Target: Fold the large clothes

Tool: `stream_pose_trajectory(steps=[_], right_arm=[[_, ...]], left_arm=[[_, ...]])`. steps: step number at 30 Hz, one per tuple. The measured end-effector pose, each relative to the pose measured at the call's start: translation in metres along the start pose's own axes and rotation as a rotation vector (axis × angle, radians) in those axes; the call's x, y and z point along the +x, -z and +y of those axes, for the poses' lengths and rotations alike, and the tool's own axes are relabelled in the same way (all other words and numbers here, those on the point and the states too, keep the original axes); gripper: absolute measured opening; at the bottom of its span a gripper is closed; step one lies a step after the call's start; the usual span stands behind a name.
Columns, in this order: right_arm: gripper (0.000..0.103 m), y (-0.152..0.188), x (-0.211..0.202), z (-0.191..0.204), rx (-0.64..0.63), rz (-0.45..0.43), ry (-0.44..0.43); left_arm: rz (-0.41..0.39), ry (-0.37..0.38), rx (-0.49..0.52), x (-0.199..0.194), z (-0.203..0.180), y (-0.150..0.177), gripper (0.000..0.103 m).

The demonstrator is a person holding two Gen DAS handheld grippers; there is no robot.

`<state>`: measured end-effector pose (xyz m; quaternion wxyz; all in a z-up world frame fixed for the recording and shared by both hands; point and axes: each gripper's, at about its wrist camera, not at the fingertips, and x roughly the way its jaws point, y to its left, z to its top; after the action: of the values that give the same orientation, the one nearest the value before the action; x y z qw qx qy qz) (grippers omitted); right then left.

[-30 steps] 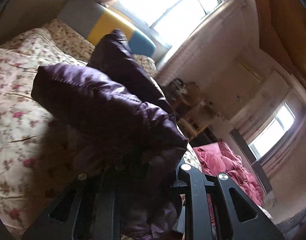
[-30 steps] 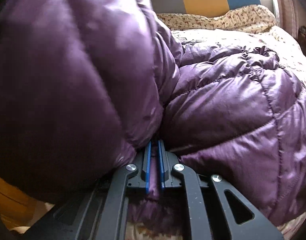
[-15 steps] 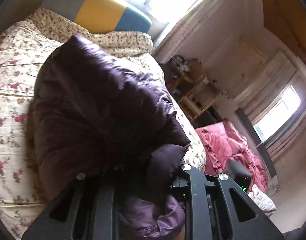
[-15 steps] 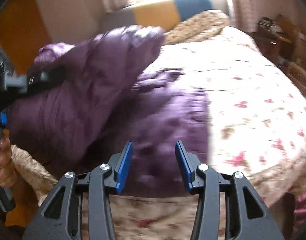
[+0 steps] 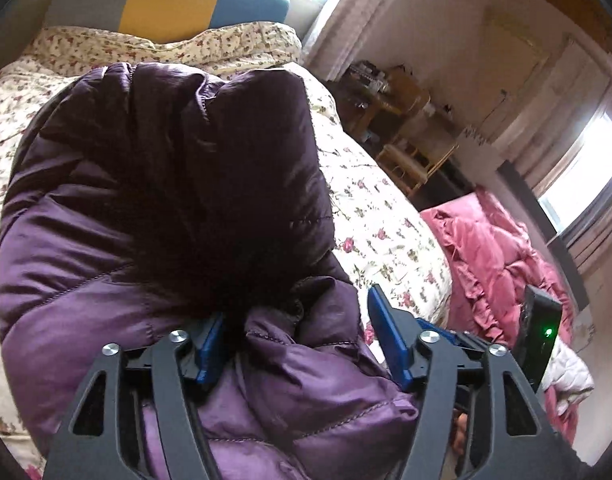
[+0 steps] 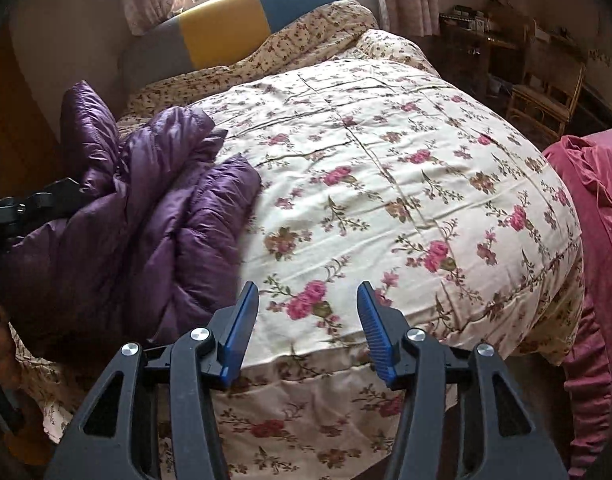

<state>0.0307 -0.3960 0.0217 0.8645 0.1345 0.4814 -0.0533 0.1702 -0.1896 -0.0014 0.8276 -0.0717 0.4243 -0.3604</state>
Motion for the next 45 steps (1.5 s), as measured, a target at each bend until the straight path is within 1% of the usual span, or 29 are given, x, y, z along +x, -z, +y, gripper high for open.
stream_pose_trajectory(steps=[4, 6, 8, 13, 17, 21, 24, 25, 31, 33, 37, 40, 43, 45], right_arm=[[0.052, 0.004, -0.002, 0.002, -0.001, 0.004, -0.007], [0.053, -0.002, 0.007, 0.009, -0.005, 0.006, -0.006], [0.055, -0.002, 0.007, 0.014, -0.012, 0.007, -0.01], [0.056, -0.002, 0.005, 0.028, -0.039, 0.004, -0.015], [0.056, -0.003, 0.004, 0.036, -0.058, 0.002, -0.019], [0.056, -0.003, -0.001, 0.046, -0.079, -0.003, -0.028], [0.056, -0.003, -0.005, 0.056, -0.101, -0.01, -0.037], [0.056, -0.003, -0.006, 0.058, -0.108, -0.011, -0.04], [0.057, -0.004, -0.018, 0.077, -0.145, -0.027, -0.081], [0.06, -0.005, -0.024, 0.082, -0.158, -0.04, -0.101], [0.063, -0.008, -0.04, 0.094, -0.181, -0.068, -0.163], [0.066, -0.011, -0.06, 0.109, -0.219, -0.11, -0.236], [0.067, -0.017, -0.078, 0.127, -0.261, -0.156, -0.307], [0.067, -0.021, -0.083, 0.138, -0.286, -0.167, -0.334]], left_arm=[[-0.005, 0.0, 0.0, -0.006, -0.004, 0.002, 0.073], [-0.016, 0.0, -0.006, -0.013, -0.004, 0.001, 0.075], [-0.037, 0.011, -0.015, -0.027, -0.003, -0.002, 0.078], [-0.089, 0.024, -0.023, -0.059, 0.001, -0.002, 0.081], [-0.15, 0.022, -0.024, -0.091, 0.005, -0.001, 0.082], [-0.199, -0.013, -0.052, -0.119, 0.024, 0.005, 0.082], [-0.219, -0.051, -0.101, -0.132, 0.042, 0.01, 0.082], [-0.222, -0.08, -0.128, -0.136, 0.054, 0.015, 0.082], [-0.192, -0.178, -0.192, -0.135, 0.095, 0.035, 0.082], [-0.176, -0.2, -0.198, -0.128, 0.101, 0.042, 0.082], [-0.131, -0.206, -0.203, -0.113, 0.107, 0.049, 0.082], [-0.104, -0.2, -0.204, -0.1, 0.107, 0.055, 0.082], [-0.092, -0.191, -0.207, -0.092, 0.108, 0.056, 0.082], [-0.092, -0.186, -0.206, -0.092, 0.107, 0.057, 0.082]])
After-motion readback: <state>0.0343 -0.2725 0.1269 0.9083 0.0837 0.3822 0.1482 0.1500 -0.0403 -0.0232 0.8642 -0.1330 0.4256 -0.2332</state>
